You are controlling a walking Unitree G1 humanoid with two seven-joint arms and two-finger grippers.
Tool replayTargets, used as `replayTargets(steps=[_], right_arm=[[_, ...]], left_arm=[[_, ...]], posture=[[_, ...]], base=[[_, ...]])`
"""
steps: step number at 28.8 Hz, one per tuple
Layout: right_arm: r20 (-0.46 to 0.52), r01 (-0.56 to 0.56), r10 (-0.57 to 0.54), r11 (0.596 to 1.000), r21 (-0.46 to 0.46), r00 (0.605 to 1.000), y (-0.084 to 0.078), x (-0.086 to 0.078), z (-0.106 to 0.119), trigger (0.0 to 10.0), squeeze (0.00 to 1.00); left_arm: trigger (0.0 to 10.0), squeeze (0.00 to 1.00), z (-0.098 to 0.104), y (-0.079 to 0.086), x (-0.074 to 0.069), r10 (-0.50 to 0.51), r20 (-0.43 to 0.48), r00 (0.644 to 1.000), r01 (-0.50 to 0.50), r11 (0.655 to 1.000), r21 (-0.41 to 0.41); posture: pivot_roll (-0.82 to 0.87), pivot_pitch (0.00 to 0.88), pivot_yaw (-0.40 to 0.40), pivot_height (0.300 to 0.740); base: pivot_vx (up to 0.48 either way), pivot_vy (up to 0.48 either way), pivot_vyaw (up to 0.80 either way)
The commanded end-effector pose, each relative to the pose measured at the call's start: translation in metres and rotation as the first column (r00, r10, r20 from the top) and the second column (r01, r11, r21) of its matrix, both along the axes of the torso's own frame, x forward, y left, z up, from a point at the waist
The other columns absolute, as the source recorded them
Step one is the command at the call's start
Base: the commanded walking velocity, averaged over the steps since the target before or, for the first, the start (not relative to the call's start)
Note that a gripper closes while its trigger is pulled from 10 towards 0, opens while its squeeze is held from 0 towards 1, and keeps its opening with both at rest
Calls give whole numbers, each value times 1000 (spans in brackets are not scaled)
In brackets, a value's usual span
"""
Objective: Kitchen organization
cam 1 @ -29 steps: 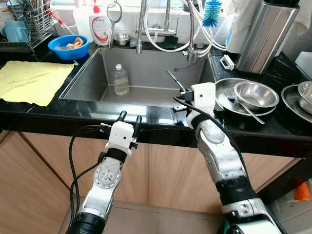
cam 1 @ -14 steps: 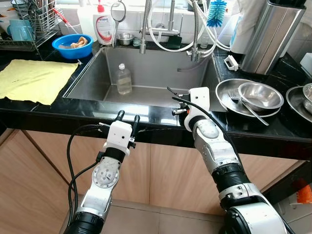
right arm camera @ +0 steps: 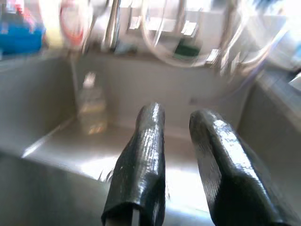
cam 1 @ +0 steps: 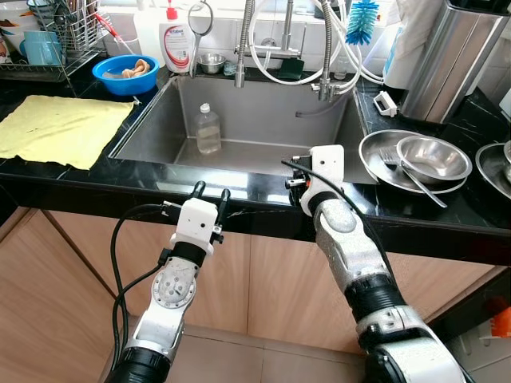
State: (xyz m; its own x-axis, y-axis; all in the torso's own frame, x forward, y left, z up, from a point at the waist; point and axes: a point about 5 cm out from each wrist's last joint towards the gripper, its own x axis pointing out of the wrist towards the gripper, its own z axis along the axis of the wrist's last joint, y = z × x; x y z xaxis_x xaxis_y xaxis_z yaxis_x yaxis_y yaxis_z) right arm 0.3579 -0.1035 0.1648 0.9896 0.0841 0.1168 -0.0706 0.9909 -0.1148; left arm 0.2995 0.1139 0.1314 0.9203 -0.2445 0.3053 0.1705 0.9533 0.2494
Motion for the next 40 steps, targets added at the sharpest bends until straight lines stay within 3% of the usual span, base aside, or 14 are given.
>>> replayTargets(steps=[1, 8, 9, 10, 17, 20, 32, 33, 40], right_arm=[[91, 35, -35, 999, 1, 995, -6, -9, 12, 10000, 0], [144, 201, -198, 980, -6, 970, -45, -42, 11, 10000, 0], [130, 262, -256, 965, -30, 958, -60, -50, 8, 10000, 67], [131, 320, -314, 947, -24, 940, -75, -57, 8, 10000, 1000], [179, 462, -443, 883, -83, 878, -107, -76, 11, 10000, 1000], [159, 488, -474, 870, -62, 866, -111, -80, 8, 10000, 1000], [123, 474, -465, 879, -50, 877, -111, -84, 5, 10000, 1000], [116, 467, -458, 883, -58, 881, -110, -83, 3, 10000, 0], [82, 497, -496, 868, 6, 865, -117, -87, -6, 10000, 0]], left_arm=[[10000, 0, 2, -2, -2, -13, 20, 1000, 13, 1000, 8], [10000, 0, 0, -3, -5, -28, 14, 1000, 27, 1000, 11], [10000, 0, 0, -5, -4, -30, 12, 999, 30, 999, 11], [10000, 0, 1, -5, -3, -33, 12, 999, 33, 999, 9], [10000, 0, 1, -6, -1, -44, 5, 999, 44, 999, 9], [10000, 0, 2, -6, 0, -43, 6, 999, 43, 999, 7], [10000, 0, 2, -4, 0, -30, 5, 1000, 30, 1000, 4], [10000, 0, 1, -3, 0, -29, 3, 1000, 29, 1000, 6], [10000, 0, 0, -3, 0, -28, 0, 1000, 28, 1000, 11]], posture=[[-119, 0, -17, 706], [-133, 0, -14, 706], [-136, 0, -14, 706], [-149, 0, -6, 706], [-171, 0, 5, 706], [-170, 0, 5, 706], [-164, 0, -1, 706], [-164, 0, 0, 706], [-157, 0, 1, 706]], base=[[0, 0, 0], [0, 0, 0], [0, 0, 0], [0, 0, 0], [0, 0, 0], [0, 0, 0], [0, 0, 0], [0, 0, 0], [0, 0, 0]])
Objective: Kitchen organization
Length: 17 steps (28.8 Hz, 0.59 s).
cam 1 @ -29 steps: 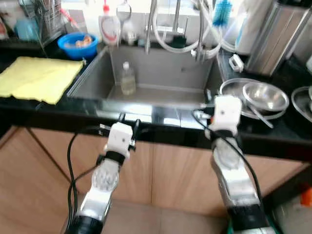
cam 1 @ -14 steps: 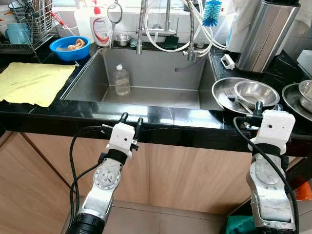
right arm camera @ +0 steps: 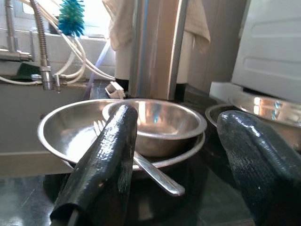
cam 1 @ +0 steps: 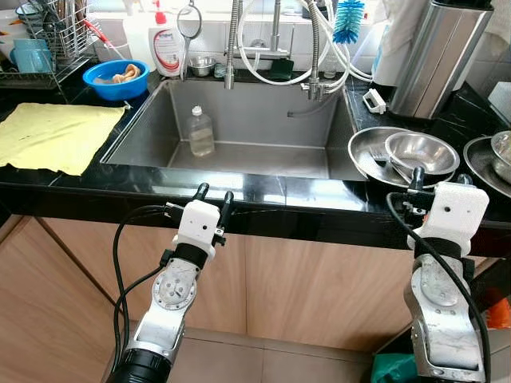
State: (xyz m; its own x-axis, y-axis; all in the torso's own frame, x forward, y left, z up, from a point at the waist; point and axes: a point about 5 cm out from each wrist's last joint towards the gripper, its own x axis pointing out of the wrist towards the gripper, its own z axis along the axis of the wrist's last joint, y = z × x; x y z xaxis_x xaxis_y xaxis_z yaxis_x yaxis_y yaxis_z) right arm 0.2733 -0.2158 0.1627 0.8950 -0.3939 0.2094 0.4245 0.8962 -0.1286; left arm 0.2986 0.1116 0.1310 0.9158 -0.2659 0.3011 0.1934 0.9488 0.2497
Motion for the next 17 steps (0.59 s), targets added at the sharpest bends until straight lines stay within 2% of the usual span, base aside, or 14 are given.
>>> replayTargets(steps=[1, 3, 7, 10, 17], right_arm=[[-3, 17, -17, 1000, 17, 1000, -5, -2, -4, 10000, 0], [-2, 17, -17, 1000, 20, 1000, -6, -2, -4, 10000, 0], [-9, -15, 16, 996, 85, 1000, -8, 1, -10, 10000, 0], [22, -61, 60, 996, 64, 998, -6, 6, -4, 10000, 0], [10, -47, 46, 995, 87, 999, -7, 8, -8, 10000, 0]], left_arm=[[10000, 0, 1, 0, 0, -5, 4, 1000, 5, 1000, 10], [10000, 0, 0, 0, 0, -5, 4, 1000, 5, 1000, 11], [10000, 0, 1, 0, 0, -5, 6, 1000, 5, 1000, 11], [10000, 0, 1, -1, 0, -11, 9, 1000, 11, 1000, 18], [10000, 0, 0, -1, -1, -14, 10, 1000, 13, 999, 29]], posture=[[-157, 0, 1, 706], [-157, 0, -1, 706], [-153, 0, -3, 706], [-150, 0, -4, 706], [-147, 0, -4, 706]], base=[[0, 0, 0], [0, 0, 0], [0, 0, 0], [0, 0, 0], [0, 0, 0]])
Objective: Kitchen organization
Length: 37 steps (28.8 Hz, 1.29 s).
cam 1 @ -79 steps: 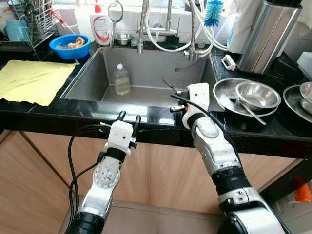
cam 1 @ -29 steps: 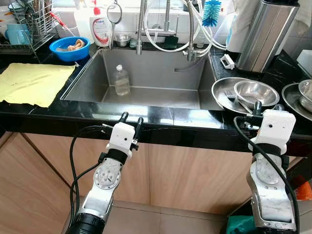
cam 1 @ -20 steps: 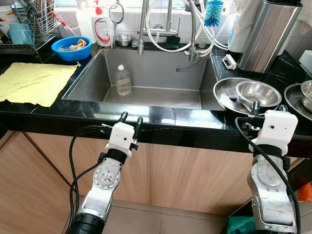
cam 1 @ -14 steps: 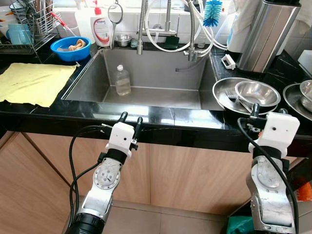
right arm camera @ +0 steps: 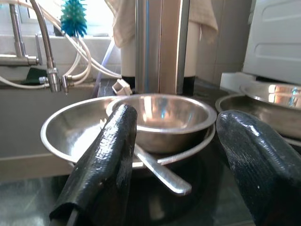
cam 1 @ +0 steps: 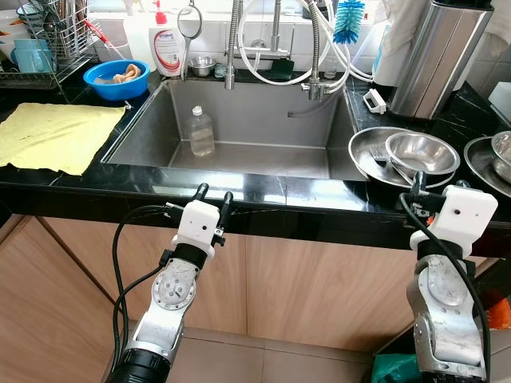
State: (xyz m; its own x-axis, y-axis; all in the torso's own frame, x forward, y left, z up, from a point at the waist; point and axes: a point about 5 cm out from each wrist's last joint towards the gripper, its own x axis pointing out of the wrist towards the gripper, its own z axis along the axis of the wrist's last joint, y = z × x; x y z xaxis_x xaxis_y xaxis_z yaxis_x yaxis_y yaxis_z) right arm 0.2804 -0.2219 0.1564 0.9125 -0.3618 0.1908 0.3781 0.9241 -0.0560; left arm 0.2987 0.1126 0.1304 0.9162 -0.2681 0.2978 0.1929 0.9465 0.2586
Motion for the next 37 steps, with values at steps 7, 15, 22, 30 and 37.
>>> replayTargets(steps=[7, 15, 22, 30, 37], right_arm=[[-59, 2, -2, 1000, 9, 998, -1, 4, -9, 10000, 0], [-78, -28, 30, 999, 29, 997, 2, 9, -13, 10000, 0], [-81, -41, 45, 998, 48, 996, 3, 12, -14, 10000, 0], [-92, -91, 97, 994, 67, 991, 15, 14, -17, 9804, 0], [-104, -110, 116, 992, 69, 988, 18, 15, -21, 0, 0]], left_arm=[[10000, 0, 0, -3, -2, -18, 9, 1000, 18, 999, 27], [10000, 0, 1, -3, -1, -15, 11, 1000, 15, 999, 29], [10000, 0, 1, -2, -1, -12, 11, 1000, 11, 1000, 29], [10000, 0, 1, -2, -1, -11, 12, 1000, 11, 1000, 29], [10000, 0, 0, -2, -2, -13, 10, 1000, 12, 999, 31]], posture=[[-148, 0, -3, 706], [-146, 0, -3, 706], [-144, 0, -7, 706], [-143, 0, -8, 706], [-142, 0, -6, 706]], base=[[0, 0, 0], [0, 0, 0], [0, 0, 0], [0, 0, 0], [0, 0, 0]])
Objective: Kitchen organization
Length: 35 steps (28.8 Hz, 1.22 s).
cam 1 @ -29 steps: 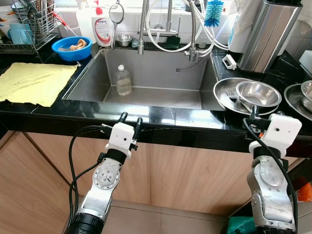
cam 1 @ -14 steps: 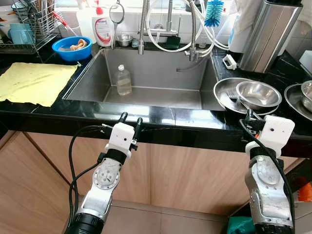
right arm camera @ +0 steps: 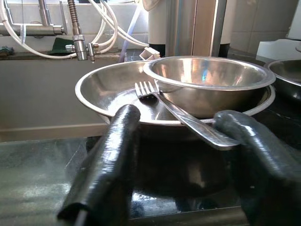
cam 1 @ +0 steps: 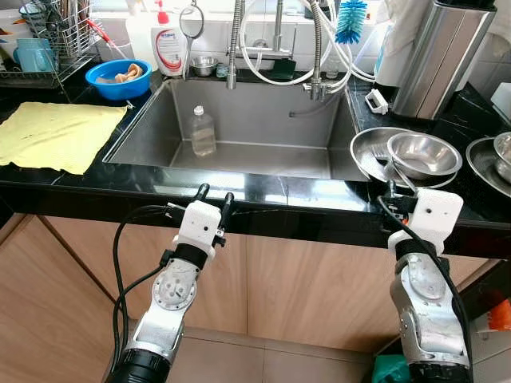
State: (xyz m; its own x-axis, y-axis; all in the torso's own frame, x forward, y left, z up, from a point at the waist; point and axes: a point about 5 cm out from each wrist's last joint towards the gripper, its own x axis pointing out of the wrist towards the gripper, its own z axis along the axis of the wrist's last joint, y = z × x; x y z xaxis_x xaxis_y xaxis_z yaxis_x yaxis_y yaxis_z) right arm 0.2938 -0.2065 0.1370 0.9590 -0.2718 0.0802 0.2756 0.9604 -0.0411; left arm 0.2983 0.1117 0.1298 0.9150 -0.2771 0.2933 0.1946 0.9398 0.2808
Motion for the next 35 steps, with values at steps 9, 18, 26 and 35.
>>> replayTargets(steps=[9, 18, 26, 35], right_arm=[[7, -17, 17, 1000, 18, 1000, 5, 5, 1, 0, 0], [6, -22, 22, 999, 23, 1000, 7, 6, 0, 0, 0], [69, -85, 82, 995, 45, 994, 16, 9, 9, 0, 0], [101, -113, 107, 992, 52, 989, 21, 11, 14, 6431, 0]], left_arm=[[10000, 0, 1, -1, -1, -16, 12, 1000, 15, 1000, 14], [10000, 0, 0, -2, -1, -24, 11, 1000, 24, 1000, 20], [10000, 0, 2, -3, 0, -31, 19, 999, 30, 999, 27], [10000, 0, 2, -3, 0, -25, 21, 999, 25, 999, 28]], posture=[[-146, 0, -1, 706], [-145, 0, 3, 706], [-144, 0, 2, 706], [-139, 0, -3, 706]], base=[[0, 0, 0], [0, 0, 0], [0, 0, 0], [0, 0, 0]])
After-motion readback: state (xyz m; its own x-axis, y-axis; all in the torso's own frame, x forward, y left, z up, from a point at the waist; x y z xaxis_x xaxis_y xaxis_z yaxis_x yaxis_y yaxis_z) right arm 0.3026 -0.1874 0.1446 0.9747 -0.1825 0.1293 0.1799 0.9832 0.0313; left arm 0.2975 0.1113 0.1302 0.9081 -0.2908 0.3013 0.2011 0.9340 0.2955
